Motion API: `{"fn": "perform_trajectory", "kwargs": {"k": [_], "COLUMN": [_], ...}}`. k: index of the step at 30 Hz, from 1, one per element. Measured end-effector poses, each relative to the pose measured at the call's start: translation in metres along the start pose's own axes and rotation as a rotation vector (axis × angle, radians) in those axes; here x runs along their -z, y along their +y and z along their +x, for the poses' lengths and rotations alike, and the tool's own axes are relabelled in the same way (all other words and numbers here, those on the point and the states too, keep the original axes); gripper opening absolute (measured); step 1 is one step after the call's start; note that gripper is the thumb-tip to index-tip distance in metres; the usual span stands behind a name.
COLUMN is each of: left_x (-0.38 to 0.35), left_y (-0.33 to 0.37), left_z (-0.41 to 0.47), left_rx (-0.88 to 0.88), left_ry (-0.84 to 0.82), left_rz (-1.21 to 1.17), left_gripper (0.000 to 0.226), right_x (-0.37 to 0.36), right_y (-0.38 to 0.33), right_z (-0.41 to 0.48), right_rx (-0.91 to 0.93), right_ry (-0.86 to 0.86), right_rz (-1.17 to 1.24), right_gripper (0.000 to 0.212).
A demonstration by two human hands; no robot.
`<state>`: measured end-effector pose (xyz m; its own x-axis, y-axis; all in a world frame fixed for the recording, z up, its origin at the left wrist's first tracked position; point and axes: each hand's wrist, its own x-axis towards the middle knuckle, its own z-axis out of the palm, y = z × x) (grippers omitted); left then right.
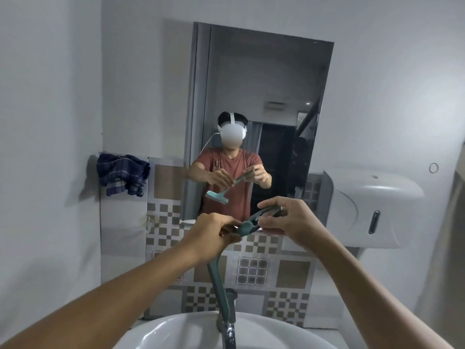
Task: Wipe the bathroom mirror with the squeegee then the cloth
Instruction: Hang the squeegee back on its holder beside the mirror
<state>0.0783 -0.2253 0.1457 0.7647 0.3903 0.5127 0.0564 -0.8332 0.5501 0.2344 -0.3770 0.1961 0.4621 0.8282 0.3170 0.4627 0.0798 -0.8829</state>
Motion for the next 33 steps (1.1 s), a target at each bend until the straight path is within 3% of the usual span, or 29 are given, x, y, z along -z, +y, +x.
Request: {"fn": "perform_trajectory", "kwargs": {"k": [10, 14, 18, 26, 33], "left_x": [0.028, 0.047, 0.059, 0.072, 0.08], "left_y": [-0.005, -0.01, -0.024, -0.066, -0.11], "left_z": [-0.012, -0.017, -0.021, -0.037, -0.049], "left_rx": [0.212, 0.168, 0.146, 0.246, 0.326], "left_ry": [0.164, 0.198, 0.258, 0.325, 0.374], "left_rz": [-0.41, -0.387, -0.328, -0.225, -0.303], "left_gripper": [0.02, 0.03, 0.023, 0.029, 0.039], "right_x": [-0.048, -0.071, -0.095, -0.15, -0.195], "right_y": [-0.012, -0.012, -0.008, 0.01, 0.039], "right_z": [0.023, 0.031, 0.041, 0.063, 0.094], "right_rx": [0.163, 0.201, 0.188, 0.118, 0.022], "right_ry": [0.007, 0.018, 0.009, -0.045, -0.113], "right_rz": [0.172, 0.323, 0.417, 0.409, 0.425], "right_gripper": [0.021, 0.022, 0.025, 0.025, 0.025]}}
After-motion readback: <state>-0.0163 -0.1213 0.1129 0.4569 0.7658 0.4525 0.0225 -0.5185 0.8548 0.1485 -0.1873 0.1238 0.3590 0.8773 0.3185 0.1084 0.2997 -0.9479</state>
